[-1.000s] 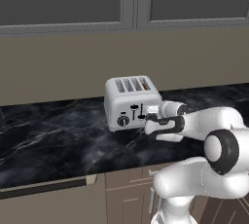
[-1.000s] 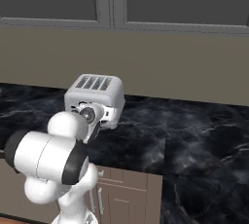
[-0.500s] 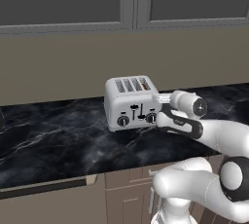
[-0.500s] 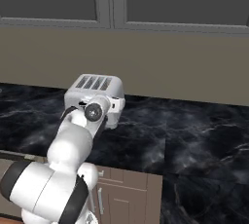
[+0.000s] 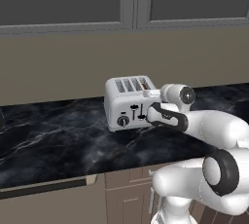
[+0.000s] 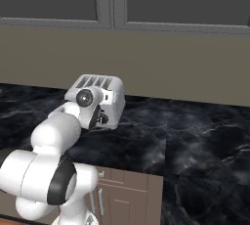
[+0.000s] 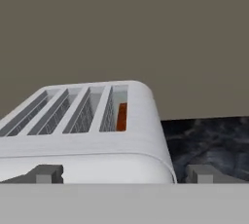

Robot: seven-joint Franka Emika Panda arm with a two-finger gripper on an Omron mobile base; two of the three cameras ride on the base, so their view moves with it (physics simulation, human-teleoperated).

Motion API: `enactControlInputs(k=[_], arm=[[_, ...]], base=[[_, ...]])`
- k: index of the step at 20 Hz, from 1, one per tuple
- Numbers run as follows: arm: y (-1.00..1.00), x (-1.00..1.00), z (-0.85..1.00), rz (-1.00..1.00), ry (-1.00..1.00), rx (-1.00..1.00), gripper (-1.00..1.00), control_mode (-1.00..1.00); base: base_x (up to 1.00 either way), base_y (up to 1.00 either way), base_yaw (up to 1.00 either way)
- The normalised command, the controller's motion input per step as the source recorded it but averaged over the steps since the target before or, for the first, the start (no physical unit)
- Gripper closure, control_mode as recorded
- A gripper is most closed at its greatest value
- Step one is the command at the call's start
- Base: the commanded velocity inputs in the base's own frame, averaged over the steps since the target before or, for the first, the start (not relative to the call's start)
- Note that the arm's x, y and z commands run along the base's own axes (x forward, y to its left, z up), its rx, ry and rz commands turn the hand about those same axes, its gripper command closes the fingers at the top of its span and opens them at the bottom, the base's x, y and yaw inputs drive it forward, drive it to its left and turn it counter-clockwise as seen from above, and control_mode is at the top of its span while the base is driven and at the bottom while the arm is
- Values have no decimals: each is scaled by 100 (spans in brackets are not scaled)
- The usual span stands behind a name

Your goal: Start the toaster. Once the lever pops up, take the bread to the plate on the dining counter.

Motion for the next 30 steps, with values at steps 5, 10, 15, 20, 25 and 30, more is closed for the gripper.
enactControlInputs(k=[5, 10, 15, 20, 25, 30], arm=[[16, 7, -1, -3, 6, -5, -100, -100], [0, 0, -3, 0, 0, -1, -100, -100], [-9, 0, 0, 0, 0, 1, -100, -100], [0, 0, 0, 0, 0, 0, -100, -100], [0, 0, 0, 0, 0, 0, -100, -100], [0, 0, 0, 0, 0, 0, -100, -100]], base=[[0, 0, 0], [0, 0, 0], [0, 0, 0], [0, 0, 0], [0, 0, 0], [0, 0, 0]])
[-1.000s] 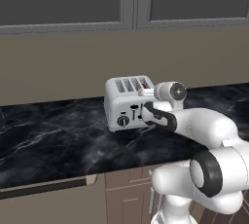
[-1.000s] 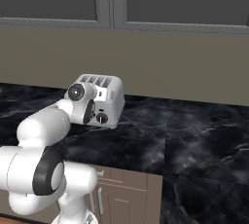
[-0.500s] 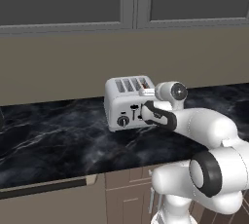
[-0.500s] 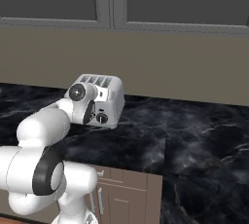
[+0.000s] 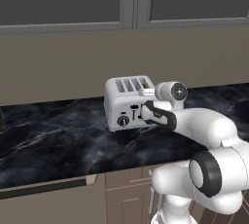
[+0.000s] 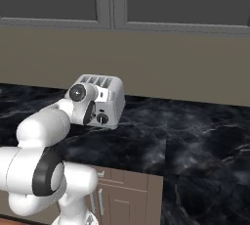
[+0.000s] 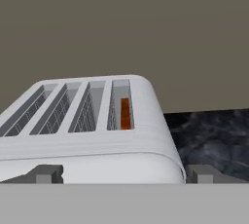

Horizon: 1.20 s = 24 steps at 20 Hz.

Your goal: Start the toaster. Once the lever pops up, take the bread to the plate on the dining counter.

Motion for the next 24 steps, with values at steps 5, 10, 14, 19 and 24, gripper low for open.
enactControlInputs(k=[5, 10, 14, 19, 24], arm=[[0, 0, 0, 0, 0, 0, -100, -100], [0, 0, 0, 0, 0, 0, -100, -100], [0, 0, 0, 0, 0, 0, -100, -100], [0, 0, 0, 0, 0, 0, -100, -100], [0, 0, 0, 0, 0, 0, -100, -100]], base=[[0, 0, 0], [0, 0, 0], [0, 0, 0], [0, 0, 0], [0, 0, 0]])
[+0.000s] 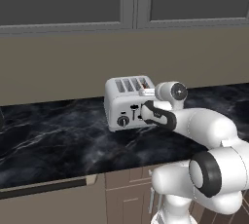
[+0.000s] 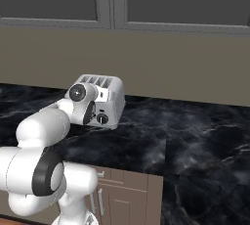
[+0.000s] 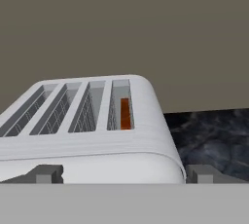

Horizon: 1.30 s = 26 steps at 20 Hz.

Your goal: Start the toaster. Once the lever pops up, take the bread to the plate on the dining counter.

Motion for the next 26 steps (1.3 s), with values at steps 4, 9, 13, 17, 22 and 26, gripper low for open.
enactControlInputs(k=[4, 9, 13, 17, 22, 26], arm=[[0, 0, 0, 0, 0, 0, -100, -100], [0, 0, 0, 0, 0, 0, -100, -100], [0, 0, 0, 0, 0, 0, -100, -100], [0, 4, 0, 0, 0, 0, -100, -100], [1, 10, 1, 0, 0, 0, -100, -100], [7, 27, 0, 0, 5, 0, -100, -100]], base=[[0, 0, 0], [0, 0, 0], [0, 0, 0], [0, 0, 0], [0, 0, 0], [0, 0, 0]])
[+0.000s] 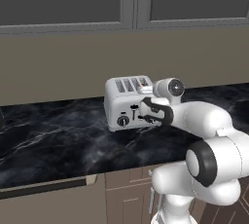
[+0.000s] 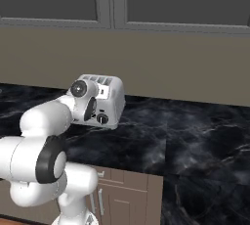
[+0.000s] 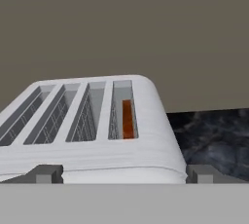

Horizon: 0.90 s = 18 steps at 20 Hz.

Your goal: Start the toaster. Once the lever pops up, take the bread to the plate on the dining counter.

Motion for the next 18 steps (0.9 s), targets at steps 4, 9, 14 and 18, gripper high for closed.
enactControlInputs(k=[4, 9, 14, 18], arm=[[0, 29, 0, 0, 8, 0, -100, -100], [0, 24, 0, 0, 7, 0, -100, -100], [0, 23, 0, 0, 6, 0, -100, -100], [0, 21, 0, 0, 8, 0, -100, -100]], base=[[0, 0, 0], [0, 0, 0], [0, 0, 0], [0, 0, 0]])
